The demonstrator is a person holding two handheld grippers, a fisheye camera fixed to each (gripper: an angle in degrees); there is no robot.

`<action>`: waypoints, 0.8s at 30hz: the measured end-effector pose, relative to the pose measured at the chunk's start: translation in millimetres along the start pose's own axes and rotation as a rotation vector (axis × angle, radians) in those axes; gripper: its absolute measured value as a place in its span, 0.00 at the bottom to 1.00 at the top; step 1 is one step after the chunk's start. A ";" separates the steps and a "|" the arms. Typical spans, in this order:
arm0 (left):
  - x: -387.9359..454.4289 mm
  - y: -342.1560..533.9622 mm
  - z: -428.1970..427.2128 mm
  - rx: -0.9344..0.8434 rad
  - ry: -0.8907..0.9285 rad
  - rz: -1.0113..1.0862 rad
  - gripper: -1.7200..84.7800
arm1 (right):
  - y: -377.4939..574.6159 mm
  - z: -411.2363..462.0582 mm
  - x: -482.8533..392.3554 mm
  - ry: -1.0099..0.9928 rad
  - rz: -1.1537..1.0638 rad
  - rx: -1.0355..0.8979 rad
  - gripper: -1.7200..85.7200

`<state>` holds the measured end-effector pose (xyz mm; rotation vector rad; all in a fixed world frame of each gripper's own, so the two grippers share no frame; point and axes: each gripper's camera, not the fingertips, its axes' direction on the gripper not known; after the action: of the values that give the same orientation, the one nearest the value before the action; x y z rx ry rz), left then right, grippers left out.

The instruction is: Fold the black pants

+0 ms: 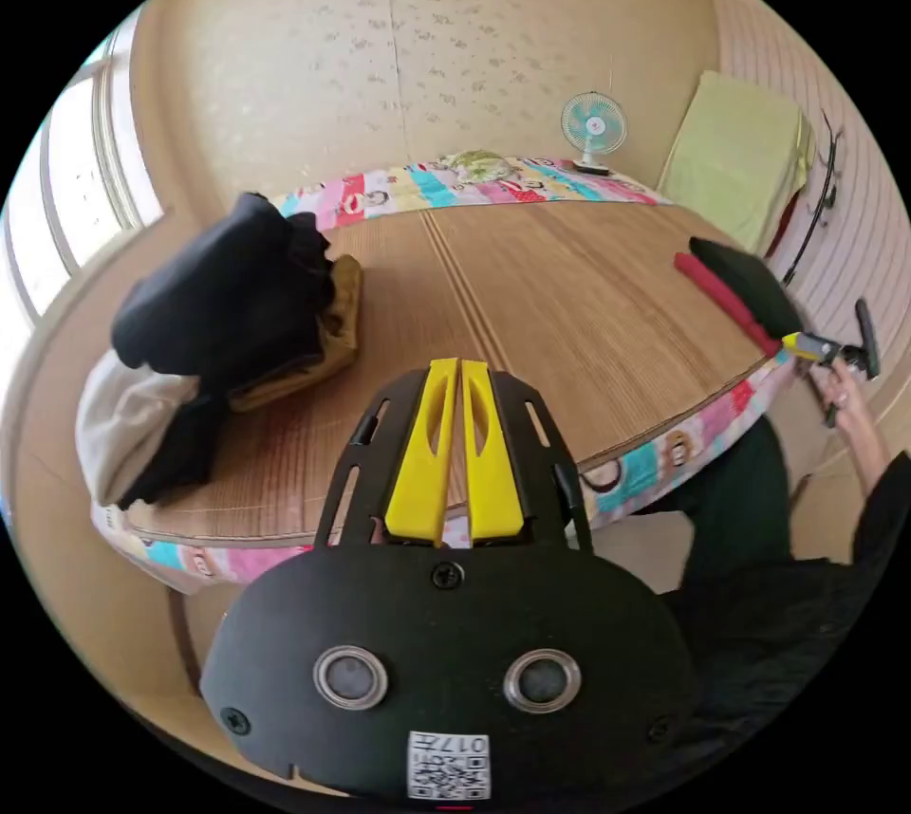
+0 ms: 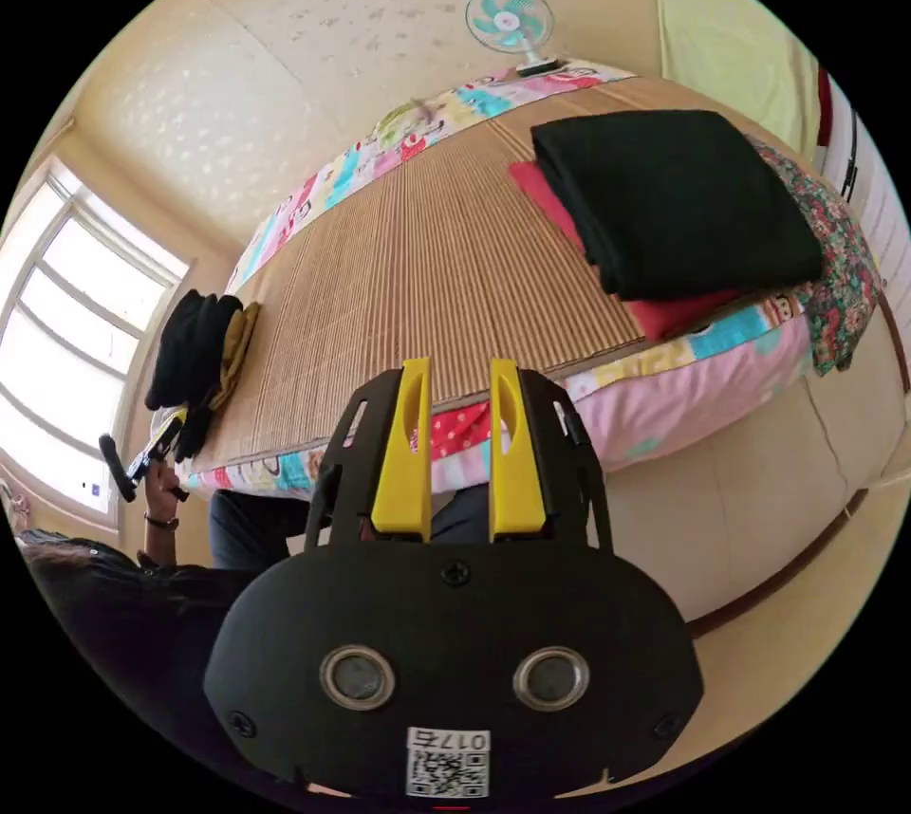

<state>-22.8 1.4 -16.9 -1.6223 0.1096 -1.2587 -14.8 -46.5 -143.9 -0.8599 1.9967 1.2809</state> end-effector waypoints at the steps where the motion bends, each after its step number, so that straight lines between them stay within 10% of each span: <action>1: -3.1 -4.3 5.1 -0.011 0.143 -0.040 0.01 | -12.9 -9.7 13.8 0.066 0.023 0.065 0.16; 11: 5.9 45.5 12.8 -0.111 0.210 -0.123 0.01 | -93.3 32.9 36.5 0.292 0.328 0.229 0.06; 17: -16.3 51.8 -4.9 -0.044 0.238 -0.161 0.01 | -154.2 21.0 -148.8 -0.261 -0.169 0.299 0.03; 24: -21.4 52.6 -3.0 -0.027 0.252 -0.148 0.02 | -4.2 116.3 -402.2 -0.740 -0.933 -0.299 0.03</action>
<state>-9.4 -12.0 -70.5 -1.5105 0.1659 -1.5798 248.3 138.4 124.3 -1.0567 0.6753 1.0798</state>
